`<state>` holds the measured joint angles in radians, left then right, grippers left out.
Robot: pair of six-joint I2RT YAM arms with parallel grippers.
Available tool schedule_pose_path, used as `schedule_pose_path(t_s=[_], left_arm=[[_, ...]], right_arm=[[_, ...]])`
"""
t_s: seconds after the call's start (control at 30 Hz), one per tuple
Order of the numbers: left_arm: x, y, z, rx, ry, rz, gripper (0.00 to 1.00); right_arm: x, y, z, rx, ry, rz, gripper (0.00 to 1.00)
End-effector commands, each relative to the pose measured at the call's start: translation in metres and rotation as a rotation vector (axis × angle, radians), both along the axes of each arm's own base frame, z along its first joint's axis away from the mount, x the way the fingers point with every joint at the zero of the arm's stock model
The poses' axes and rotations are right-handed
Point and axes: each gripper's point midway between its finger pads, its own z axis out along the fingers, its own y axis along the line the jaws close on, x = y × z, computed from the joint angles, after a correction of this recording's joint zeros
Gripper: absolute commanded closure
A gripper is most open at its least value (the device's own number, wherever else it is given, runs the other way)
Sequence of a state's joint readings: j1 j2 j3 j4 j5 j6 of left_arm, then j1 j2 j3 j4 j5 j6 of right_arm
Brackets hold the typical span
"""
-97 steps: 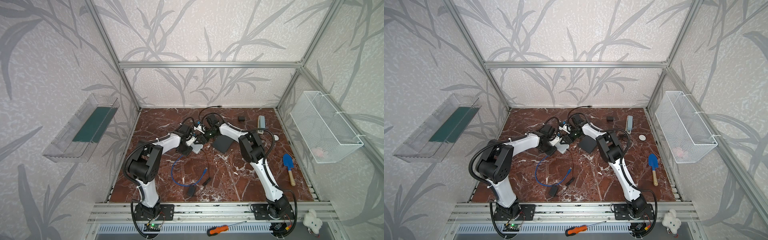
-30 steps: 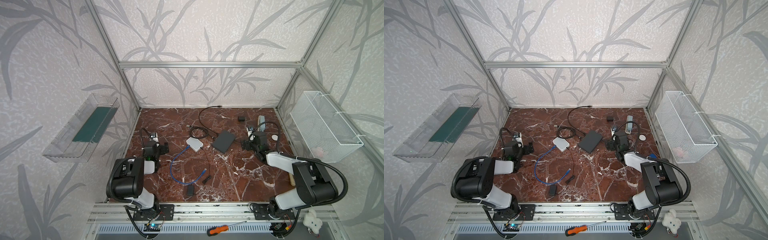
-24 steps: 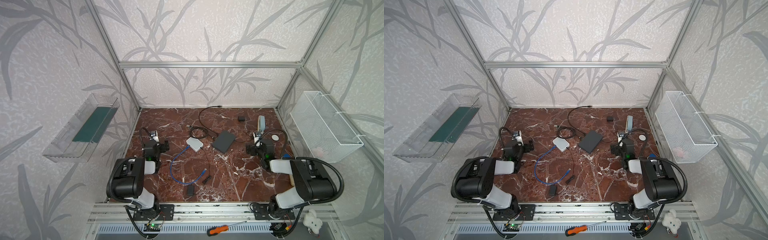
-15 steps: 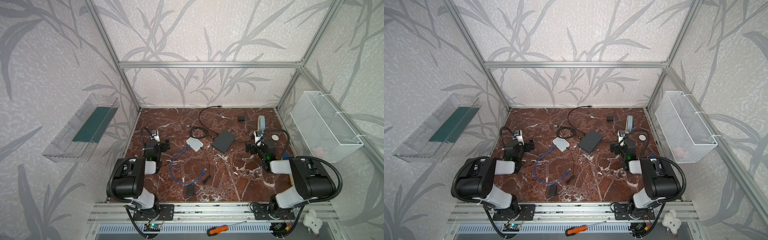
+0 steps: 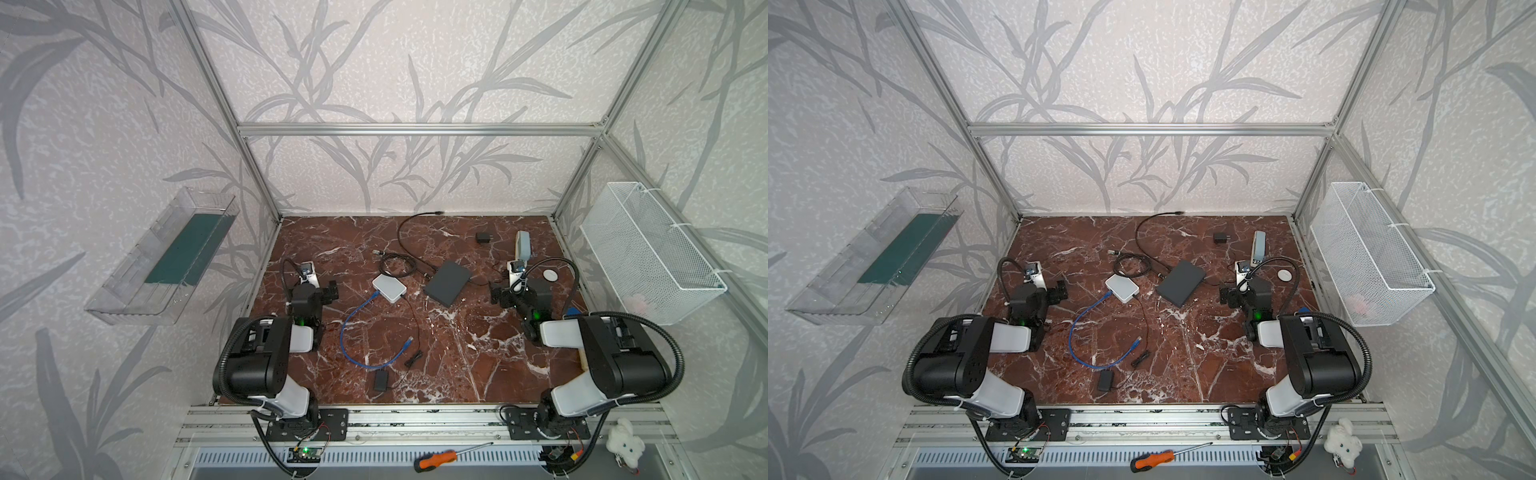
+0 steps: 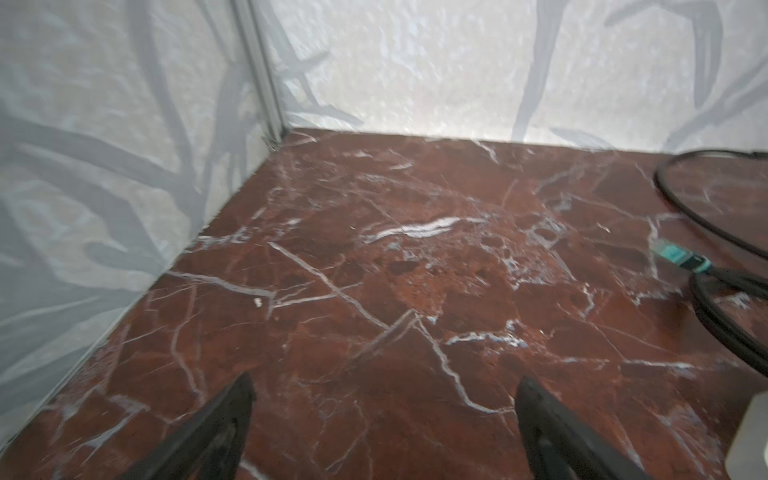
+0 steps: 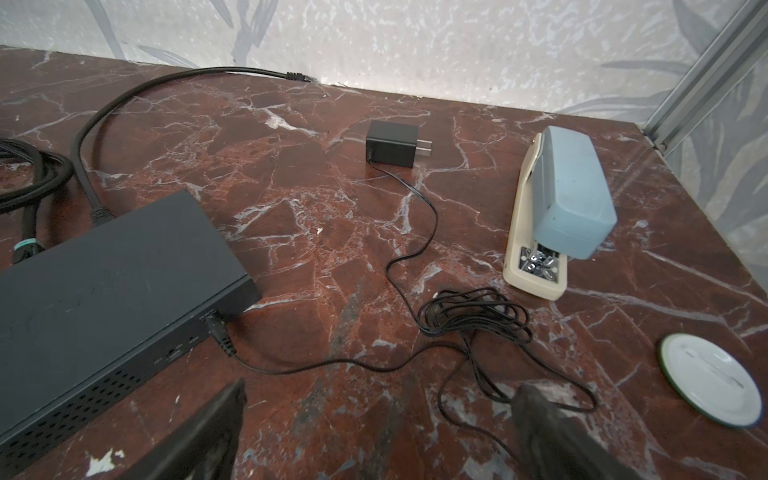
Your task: Insert the plug into the switch port
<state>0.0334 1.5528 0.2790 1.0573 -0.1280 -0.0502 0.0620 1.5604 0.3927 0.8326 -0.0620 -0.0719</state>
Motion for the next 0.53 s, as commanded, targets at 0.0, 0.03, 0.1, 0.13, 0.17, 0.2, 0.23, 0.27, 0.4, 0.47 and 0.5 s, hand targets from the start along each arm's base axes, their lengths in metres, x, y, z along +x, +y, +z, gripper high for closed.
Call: schedule_pose_path(t_s=[0.0, 0.03, 0.1, 0.13, 0.17, 0.2, 0.23, 0.27, 0.4, 0.47, 0.5], left_arm=[[-0.006, -0.009, 0.018, 0.044, -0.111, -0.021, 0.01], [0.006, -0.025, 0.019, 0.098, -0.099, -0.098, 0.01], [0.005, -0.001, 0.013, 0.046, -0.006, 0.064, 0.01], [0.000, 0.018, 0.010, 0.023, 0.014, 0.177, 0.01], [0.001, 0.025, 0.010, -0.001, -0.004, 0.196, 0.01], [0.005, 0.018, 0.009, 0.008, -0.020, 0.145, 0.01], [0.011, 0.012, 0.013, 0.029, -0.035, 0.105, 0.01], [0.014, 0.002, 0.010, 0.028, 0.007, 0.056, 0.01], [0.019, -0.008, 0.003, 0.026, 0.045, -0.018, 0.01], [0.019, -0.008, 0.007, 0.026, 0.030, -0.018, 0.01], [0.020, -0.009, 0.005, 0.025, 0.042, -0.022, 0.01]], right_arm=[[0.006, 0.002, 0.013, 0.003, -0.036, 0.007, 0.01], [0.006, 0.001, 0.013, 0.003, -0.036, 0.006, 0.01], [0.006, 0.002, 0.013, 0.003, -0.036, 0.007, 0.01], [0.006, 0.002, 0.013, 0.004, -0.036, 0.006, 0.01], [0.006, 0.002, 0.013, 0.002, -0.036, 0.007, 0.01], [0.006, 0.002, 0.014, 0.003, -0.037, 0.007, 0.01], [0.006, 0.002, 0.014, 0.003, -0.037, 0.007, 0.01], [0.006, 0.002, 0.014, 0.003, -0.036, 0.007, 0.01], [0.007, 0.002, 0.013, 0.005, -0.028, 0.005, 0.01], [0.006, 0.002, 0.013, 0.003, -0.030, 0.007, 0.01], [0.005, 0.003, 0.014, 0.003, -0.034, 0.014, 0.01]])
